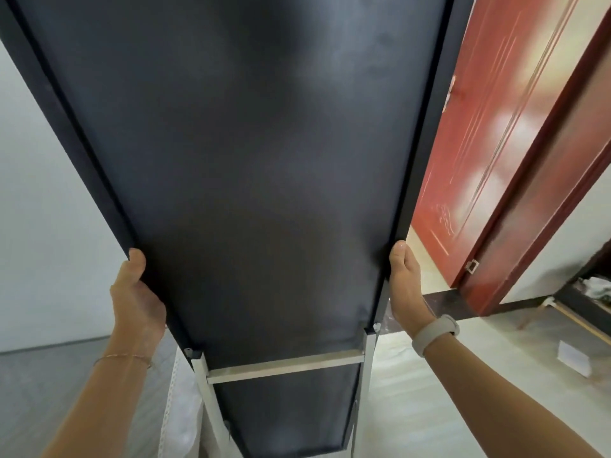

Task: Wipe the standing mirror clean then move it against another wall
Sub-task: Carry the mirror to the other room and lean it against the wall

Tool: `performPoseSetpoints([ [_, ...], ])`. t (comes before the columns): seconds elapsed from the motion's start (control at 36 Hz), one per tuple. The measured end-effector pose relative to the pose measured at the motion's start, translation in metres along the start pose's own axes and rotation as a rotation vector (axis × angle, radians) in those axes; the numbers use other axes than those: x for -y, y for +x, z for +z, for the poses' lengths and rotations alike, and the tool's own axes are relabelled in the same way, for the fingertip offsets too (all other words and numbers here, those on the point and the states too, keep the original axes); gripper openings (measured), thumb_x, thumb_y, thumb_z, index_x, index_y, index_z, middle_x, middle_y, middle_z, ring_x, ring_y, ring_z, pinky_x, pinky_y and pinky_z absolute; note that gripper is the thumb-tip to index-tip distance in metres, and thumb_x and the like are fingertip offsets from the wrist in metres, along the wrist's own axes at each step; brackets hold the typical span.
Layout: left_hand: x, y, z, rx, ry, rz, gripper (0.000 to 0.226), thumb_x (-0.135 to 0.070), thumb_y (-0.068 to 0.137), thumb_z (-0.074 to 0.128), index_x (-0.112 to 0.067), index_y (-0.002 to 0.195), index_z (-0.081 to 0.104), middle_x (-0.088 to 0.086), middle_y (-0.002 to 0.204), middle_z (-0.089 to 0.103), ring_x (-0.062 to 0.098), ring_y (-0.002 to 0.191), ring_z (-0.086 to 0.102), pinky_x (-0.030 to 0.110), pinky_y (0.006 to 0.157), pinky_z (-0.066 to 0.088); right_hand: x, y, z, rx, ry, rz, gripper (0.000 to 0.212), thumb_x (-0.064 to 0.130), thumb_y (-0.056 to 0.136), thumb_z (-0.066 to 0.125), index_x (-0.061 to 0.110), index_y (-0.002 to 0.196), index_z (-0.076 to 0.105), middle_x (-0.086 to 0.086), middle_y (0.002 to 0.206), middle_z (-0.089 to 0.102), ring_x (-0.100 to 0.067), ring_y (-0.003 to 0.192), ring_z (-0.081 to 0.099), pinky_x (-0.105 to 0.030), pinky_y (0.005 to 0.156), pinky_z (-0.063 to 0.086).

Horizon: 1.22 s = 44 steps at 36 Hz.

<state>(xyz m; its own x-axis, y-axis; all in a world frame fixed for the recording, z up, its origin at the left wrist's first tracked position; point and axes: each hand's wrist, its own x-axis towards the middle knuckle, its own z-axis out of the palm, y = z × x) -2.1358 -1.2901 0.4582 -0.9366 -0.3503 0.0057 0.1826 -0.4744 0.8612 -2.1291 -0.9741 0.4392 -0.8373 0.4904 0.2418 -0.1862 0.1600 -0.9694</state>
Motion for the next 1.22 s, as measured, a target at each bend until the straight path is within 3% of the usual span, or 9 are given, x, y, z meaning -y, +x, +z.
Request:
performPoseSetpoints([
  [0.11,0.005,0.039,0.003,0.003,-0.027,0.018,0.023,-0.032,0.093,0.043,-0.024,0.105,0.061,-0.01,0.112,0.065,0.012,0.109,0.058,0.03,0.088,0.047,-0.008,0.029,0.029,0.041,0.039,0.002,0.037,0.022,0.099,0.027,0.022,0.062,0.032,0.005,0.063,0.03,0.003,0.05,0.035,-0.01,0.051,0.033],
  [0.39,0.029,0.098,-0.015,-0.231,-0.044,0.05,0.022,-0.033,0.088,0.053,-0.024,0.081,0.072,-0.015,0.11,0.068,0.011,0.116,0.055,0.036,0.108,0.035,-0.035,0.085,0.084,0.191,0.001,-0.039,0.035,0.017,0.099,0.025,0.02,0.064,0.03,0.004,0.064,0.026,-0.002,0.054,0.029,-0.006,0.052,0.033],
  [0.53,0.043,0.102,-0.03,-0.244,0.03,0.053,0.031,-0.039,0.087,0.051,-0.023,0.108,0.065,-0.012,0.121,0.062,0.013,0.121,0.051,0.036,0.108,0.033,-0.047,0.103,0.099,0.289,-0.013,-0.011,0.034,0.016,0.099,0.025,0.018,0.065,0.028,0.004,0.066,0.025,-0.008,0.059,0.026,-0.008,0.052,0.032],
  [0.64,0.049,0.1,-0.038,-0.292,0.098,-0.015,0.027,-0.05,0.089,0.043,-0.027,0.092,0.056,-0.015,0.103,0.056,0.01,0.112,0.049,0.027,0.099,0.037,-0.059,0.11,0.107,0.369,-0.019,0.014,0.032,0.019,0.099,0.025,0.018,0.067,0.029,0.004,0.068,0.026,-0.009,0.061,0.026,-0.01,0.054,0.032],
  [0.83,0.052,0.105,-0.041,-0.272,0.01,0.121,0.023,-0.035,0.092,0.044,-0.026,0.108,0.059,-0.007,0.135,0.052,0.011,0.127,0.046,0.034,0.112,0.029,-0.067,0.114,0.116,0.414,-0.014,0.018,0.032,0.02,0.099,0.025,0.018,0.068,0.031,0.004,0.068,0.028,-0.009,0.061,0.028,-0.013,0.057,0.033],
  [0.97,0.054,0.11,-0.036,-0.265,0.018,0.125,0.021,-0.032,0.093,0.044,-0.024,0.1,0.062,-0.015,0.106,0.068,0.007,0.113,0.056,0.031,0.109,0.033,-0.062,0.119,0.114,0.428,-0.001,-0.015,0.026,0.017,0.099,0.026,0.017,0.077,0.041,0.004,0.075,0.039,0.001,0.063,0.037,-0.012,0.065,0.038],
  [1.06,0.052,0.108,-0.025,-0.182,0.028,0.143,0.022,-0.03,0.094,0.04,-0.024,0.098,0.061,-0.014,0.1,0.069,0.009,0.108,0.057,0.031,0.104,0.037,-0.048,0.13,0.113,0.376,0.013,-0.056,0.023,0.016,0.099,0.026,0.009,0.105,0.048,0.004,0.094,0.048,-0.001,0.084,0.045,-0.018,0.082,0.04],
  [1.14,0.039,0.11,-0.006,-0.203,0.138,0.224,0.015,-0.033,0.091,0.046,-0.028,0.08,0.055,-0.011,0.093,0.061,0.008,0.094,0.055,0.029,0.096,0.041,-0.031,0.141,0.113,0.318,0.081,-0.085,0.027,0.017,0.099,0.025,0.01,0.117,0.043,0.01,0.098,0.049,0.011,0.084,0.047,0.001,0.076,0.036],
  [1.22,0.02,0.118,0.015,-0.325,0.248,0.356,0.022,-0.039,0.088,0.052,-0.03,0.069,0.044,-0.016,0.077,0.048,0.002,0.076,0.046,0.024,0.081,0.041,-0.017,0.14,0.12,0.276,0.116,-0.09,0.033,0.023,0.099,0.024,0.008,0.123,0.039,0.004,0.109,0.047,-0.004,0.1,0.046,-0.015,0.094,0.035],
])
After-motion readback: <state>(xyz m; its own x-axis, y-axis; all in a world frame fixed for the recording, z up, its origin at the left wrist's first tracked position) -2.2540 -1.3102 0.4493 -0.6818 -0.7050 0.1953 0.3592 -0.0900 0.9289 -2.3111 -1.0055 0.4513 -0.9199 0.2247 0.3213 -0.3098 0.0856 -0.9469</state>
